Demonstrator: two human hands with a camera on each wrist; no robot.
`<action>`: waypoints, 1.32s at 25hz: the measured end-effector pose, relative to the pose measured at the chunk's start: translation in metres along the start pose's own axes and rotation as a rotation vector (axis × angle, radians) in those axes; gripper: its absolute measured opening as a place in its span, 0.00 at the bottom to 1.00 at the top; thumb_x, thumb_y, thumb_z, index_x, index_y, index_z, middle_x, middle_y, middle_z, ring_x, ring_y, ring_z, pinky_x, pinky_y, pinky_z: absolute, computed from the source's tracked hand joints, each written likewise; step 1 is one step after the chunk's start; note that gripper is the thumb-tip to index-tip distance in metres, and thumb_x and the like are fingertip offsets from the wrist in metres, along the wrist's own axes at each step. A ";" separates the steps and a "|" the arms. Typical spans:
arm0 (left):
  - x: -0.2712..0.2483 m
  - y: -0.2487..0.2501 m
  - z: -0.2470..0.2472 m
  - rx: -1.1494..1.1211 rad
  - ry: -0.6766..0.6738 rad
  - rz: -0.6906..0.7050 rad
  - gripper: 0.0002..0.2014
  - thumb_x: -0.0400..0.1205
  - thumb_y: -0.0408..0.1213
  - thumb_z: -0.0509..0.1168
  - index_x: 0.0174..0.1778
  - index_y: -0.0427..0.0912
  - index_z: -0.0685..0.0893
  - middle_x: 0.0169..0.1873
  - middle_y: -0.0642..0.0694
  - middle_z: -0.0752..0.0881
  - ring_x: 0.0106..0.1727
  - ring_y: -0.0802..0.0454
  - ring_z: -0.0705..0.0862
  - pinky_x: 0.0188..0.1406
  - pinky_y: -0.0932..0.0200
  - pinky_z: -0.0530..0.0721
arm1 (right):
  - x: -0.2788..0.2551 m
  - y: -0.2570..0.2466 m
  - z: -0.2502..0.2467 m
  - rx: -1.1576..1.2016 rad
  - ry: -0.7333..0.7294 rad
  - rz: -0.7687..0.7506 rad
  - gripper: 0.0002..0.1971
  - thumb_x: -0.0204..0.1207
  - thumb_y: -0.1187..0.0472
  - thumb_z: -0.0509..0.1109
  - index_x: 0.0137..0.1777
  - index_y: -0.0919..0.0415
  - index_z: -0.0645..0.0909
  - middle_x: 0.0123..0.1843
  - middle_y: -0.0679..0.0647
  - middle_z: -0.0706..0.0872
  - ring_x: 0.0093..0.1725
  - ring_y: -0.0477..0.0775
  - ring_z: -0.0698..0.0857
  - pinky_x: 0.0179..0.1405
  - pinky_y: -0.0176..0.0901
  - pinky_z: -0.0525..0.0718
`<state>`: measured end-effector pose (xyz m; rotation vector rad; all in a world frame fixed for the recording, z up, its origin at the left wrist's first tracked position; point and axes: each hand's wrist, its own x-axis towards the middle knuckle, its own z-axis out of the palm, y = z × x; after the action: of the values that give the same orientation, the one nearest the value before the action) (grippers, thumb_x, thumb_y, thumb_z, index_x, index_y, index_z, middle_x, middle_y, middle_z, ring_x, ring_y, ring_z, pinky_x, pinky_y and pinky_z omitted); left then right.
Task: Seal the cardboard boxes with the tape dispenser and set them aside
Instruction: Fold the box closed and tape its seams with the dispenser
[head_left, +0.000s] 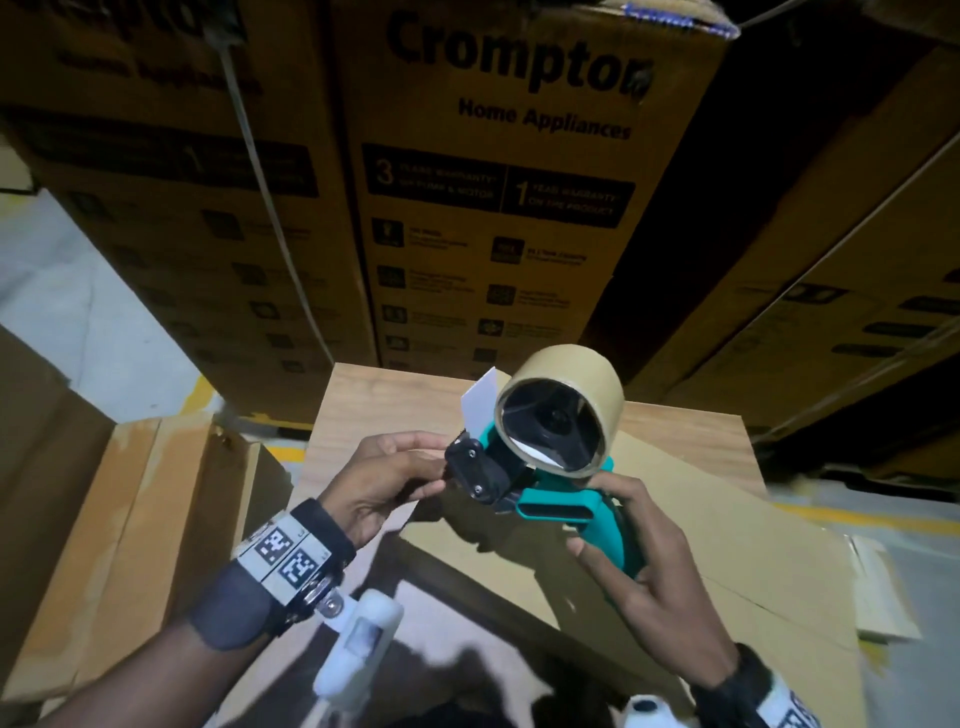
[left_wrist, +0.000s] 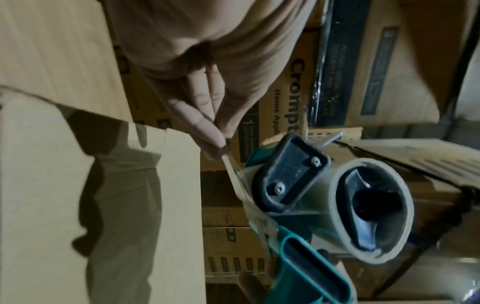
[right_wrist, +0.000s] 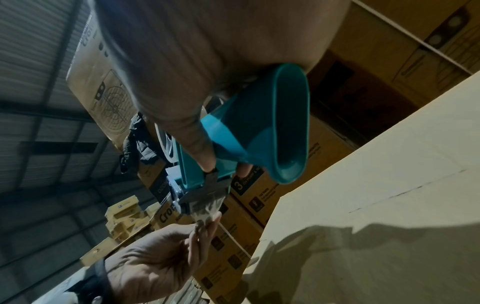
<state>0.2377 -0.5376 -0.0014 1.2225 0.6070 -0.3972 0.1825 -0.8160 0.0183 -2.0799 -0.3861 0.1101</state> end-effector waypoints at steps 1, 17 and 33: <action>0.000 0.002 0.003 0.044 0.014 0.035 0.14 0.80 0.13 0.66 0.53 0.33 0.90 0.38 0.34 0.92 0.33 0.51 0.91 0.27 0.66 0.88 | 0.001 0.001 -0.001 -0.013 -0.017 -0.005 0.26 0.80 0.64 0.77 0.72 0.41 0.74 0.65 0.43 0.85 0.61 0.54 0.86 0.56 0.62 0.88; 0.020 0.020 -0.047 0.158 0.046 0.246 0.24 0.67 0.26 0.79 0.61 0.37 0.90 0.47 0.28 0.92 0.42 0.47 0.93 0.37 0.63 0.90 | -0.014 0.010 -0.087 0.048 -0.081 0.163 0.25 0.75 0.64 0.78 0.67 0.39 0.77 0.58 0.42 0.88 0.52 0.57 0.88 0.47 0.56 0.88; 0.076 0.001 -0.035 0.328 0.127 0.476 0.19 0.76 0.27 0.80 0.61 0.46 0.91 0.37 0.37 0.93 0.36 0.51 0.89 0.40 0.60 0.88 | 0.002 0.055 -0.078 -0.117 -0.126 0.029 0.27 0.78 0.65 0.77 0.71 0.40 0.75 0.66 0.44 0.85 0.63 0.51 0.86 0.58 0.47 0.86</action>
<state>0.2899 -0.5010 -0.0563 1.6651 0.3462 -0.0145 0.2148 -0.9056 0.0123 -2.2003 -0.4486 0.2423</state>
